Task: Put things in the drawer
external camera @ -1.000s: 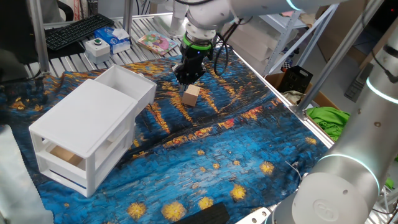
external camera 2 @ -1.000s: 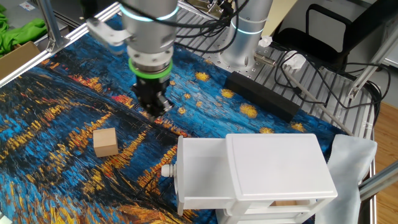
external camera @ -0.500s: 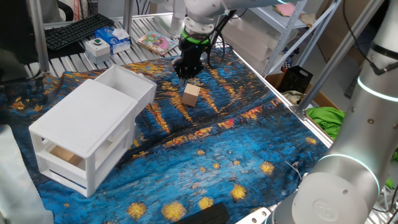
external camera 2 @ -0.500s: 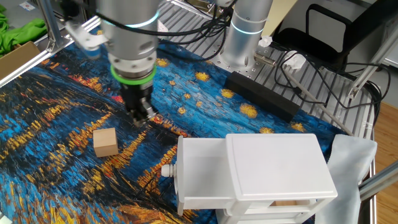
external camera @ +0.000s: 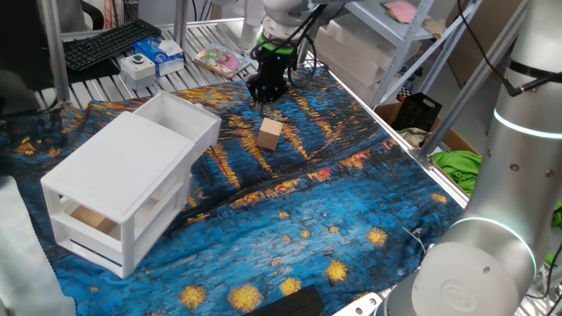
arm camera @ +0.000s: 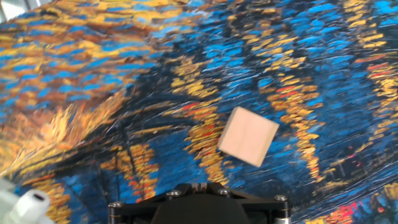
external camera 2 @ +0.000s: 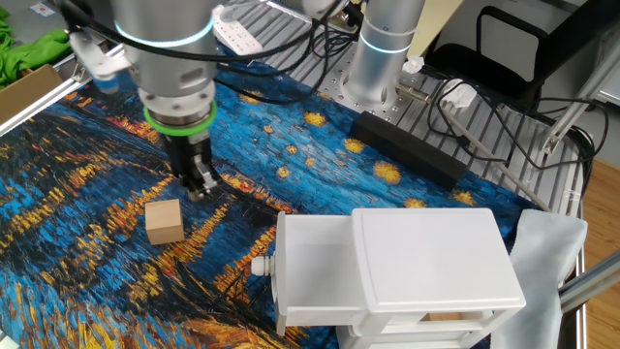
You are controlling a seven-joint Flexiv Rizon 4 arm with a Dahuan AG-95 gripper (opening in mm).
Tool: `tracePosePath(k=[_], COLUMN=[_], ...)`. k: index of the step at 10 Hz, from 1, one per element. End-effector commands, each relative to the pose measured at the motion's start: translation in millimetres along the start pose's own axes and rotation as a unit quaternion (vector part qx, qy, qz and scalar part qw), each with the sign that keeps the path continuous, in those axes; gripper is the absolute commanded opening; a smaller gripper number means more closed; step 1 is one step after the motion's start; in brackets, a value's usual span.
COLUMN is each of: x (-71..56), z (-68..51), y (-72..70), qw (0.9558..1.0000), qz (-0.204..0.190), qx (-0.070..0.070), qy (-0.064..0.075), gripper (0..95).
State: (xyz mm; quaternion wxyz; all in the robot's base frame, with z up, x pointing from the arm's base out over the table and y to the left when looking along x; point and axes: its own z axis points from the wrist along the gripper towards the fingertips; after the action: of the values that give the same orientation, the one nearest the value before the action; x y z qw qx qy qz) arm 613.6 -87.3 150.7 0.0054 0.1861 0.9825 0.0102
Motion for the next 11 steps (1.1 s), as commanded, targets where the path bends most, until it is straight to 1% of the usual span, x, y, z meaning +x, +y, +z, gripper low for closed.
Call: tracePosePath(k=[1,2,3,5,6,8,9,11], x=[-6.2,-7.6,-7.5,-6.7,-5.4,-0.4,0.9,4.0], z=[-0.1,1.4,4.6,15.3,23.5,42.7,46.6,61.1], y=[-9.8,-15.4,-20.5,-32.5,-40.1,-57.6,-60.3,-61.2], qw=[1.0000,1.0000,0.9998,0.9998,0.9997,0.9993,0.9992,0.9983], qz=[0.005,0.007,0.010,0.011,0.014,0.031,0.034,0.055], qx=[0.003,0.006,0.014,0.014,0.013,0.012,0.012,0.012], qy=[0.000,-0.002,-0.007,-0.011,-0.017,-0.019,-0.019,-0.019], gripper=[0.0,0.0,0.0,0.0,0.0,0.0,0.0,0.0])
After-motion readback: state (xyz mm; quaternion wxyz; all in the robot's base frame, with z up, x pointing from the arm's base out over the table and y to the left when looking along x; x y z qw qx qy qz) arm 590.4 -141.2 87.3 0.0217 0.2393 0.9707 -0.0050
